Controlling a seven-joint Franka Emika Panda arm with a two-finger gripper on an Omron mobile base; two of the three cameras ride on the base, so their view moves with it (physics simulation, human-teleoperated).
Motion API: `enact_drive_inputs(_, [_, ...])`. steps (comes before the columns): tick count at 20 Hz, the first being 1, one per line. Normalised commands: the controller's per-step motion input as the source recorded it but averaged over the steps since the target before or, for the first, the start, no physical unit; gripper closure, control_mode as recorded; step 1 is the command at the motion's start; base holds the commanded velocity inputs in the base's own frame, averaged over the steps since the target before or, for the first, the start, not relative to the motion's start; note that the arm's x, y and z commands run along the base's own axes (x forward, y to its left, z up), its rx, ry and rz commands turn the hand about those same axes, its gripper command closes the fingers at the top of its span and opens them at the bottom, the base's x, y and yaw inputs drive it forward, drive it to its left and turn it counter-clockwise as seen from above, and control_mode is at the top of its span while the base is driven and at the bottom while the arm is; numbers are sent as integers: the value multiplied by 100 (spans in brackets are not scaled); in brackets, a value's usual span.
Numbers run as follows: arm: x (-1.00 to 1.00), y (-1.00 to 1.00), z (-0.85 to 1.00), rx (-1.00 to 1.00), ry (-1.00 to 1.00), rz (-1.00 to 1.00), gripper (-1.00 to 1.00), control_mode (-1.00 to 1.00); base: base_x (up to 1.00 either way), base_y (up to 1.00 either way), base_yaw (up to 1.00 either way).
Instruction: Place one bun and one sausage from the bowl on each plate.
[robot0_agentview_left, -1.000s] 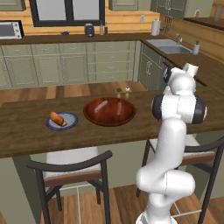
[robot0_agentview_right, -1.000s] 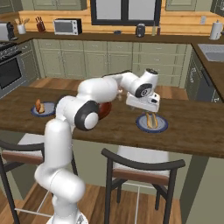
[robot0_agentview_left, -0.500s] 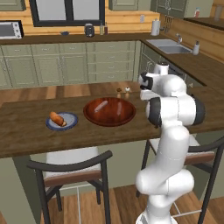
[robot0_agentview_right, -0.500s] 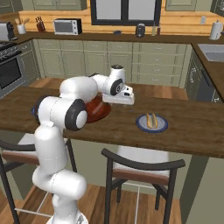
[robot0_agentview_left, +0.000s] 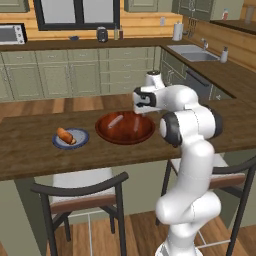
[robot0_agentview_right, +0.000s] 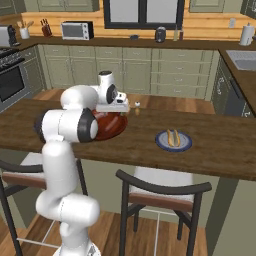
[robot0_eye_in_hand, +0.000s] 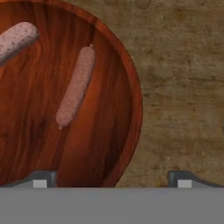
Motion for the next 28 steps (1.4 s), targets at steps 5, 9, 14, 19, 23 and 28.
enact_drive_inputs(5, [62,78,-24,0,-1,0,-100,-100,0,0,0])
enact_drive_inputs(9, [16,6,-38,0,3,0,-100,-100,0,0,0])
enact_drive_inputs(14, [28,0,-58,0,1,0,-100,-100,0,0,0])
enact_drive_inputs(19, [27,0,-48,0,2,0,-100,-100,0,0,0])
enact_drive_inputs(23, [0,0,-30,0,3,0,-100,-100,0,0,0])
enact_drive_inputs(28, [0,0,-39,0,2,0,-100,-100,0,0,0])
